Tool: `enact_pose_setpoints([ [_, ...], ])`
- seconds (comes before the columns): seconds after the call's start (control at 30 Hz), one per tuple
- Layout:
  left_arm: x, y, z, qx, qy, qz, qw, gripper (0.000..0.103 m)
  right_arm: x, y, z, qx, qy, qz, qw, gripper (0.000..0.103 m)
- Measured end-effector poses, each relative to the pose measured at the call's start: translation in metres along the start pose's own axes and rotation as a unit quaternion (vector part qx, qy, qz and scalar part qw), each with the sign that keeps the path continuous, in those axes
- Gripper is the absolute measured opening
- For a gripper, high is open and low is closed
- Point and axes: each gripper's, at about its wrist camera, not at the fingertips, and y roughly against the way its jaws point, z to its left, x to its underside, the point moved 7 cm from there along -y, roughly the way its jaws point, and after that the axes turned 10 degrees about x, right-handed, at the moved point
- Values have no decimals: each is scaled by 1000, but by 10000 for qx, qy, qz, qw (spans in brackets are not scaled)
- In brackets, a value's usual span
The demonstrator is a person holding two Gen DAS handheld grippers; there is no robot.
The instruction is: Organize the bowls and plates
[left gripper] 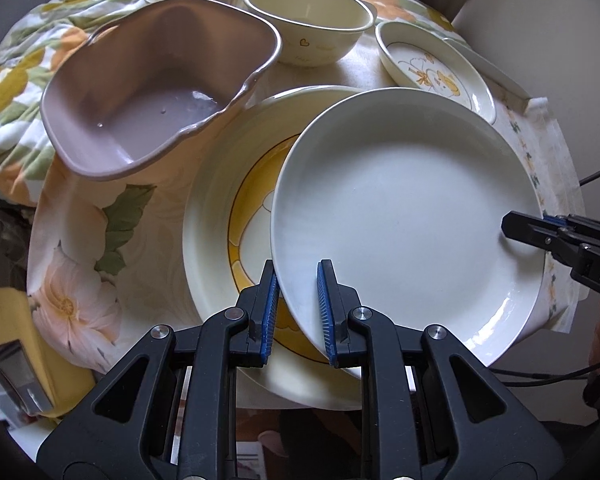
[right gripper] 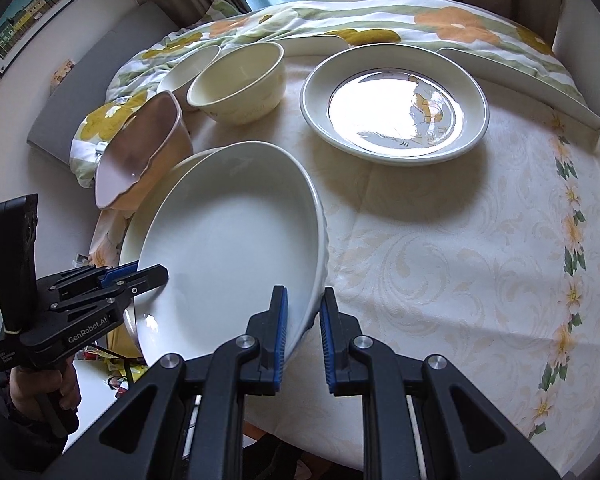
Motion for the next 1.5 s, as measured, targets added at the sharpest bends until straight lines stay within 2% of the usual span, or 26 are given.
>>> enact_pose_setpoints([
  [0.33,-9,-1,0,-679,-444,-81,9967,16,1,-8,6,158,58,16,9999,14],
  [0.77,-9,3,-5,-1482,-1006,-56,9838,16,-5,-16,20,682,602,-56,9958,17],
  [1.13,-6,9,-1,-1591,-983,-85,9823,15,-8,-19,30,1137,932,-63,9891,18],
  [1.5,-1,12,-5,-1734,-1022,-90,9795,16,-8,-21,34,1352,1087,-38,9848,18],
])
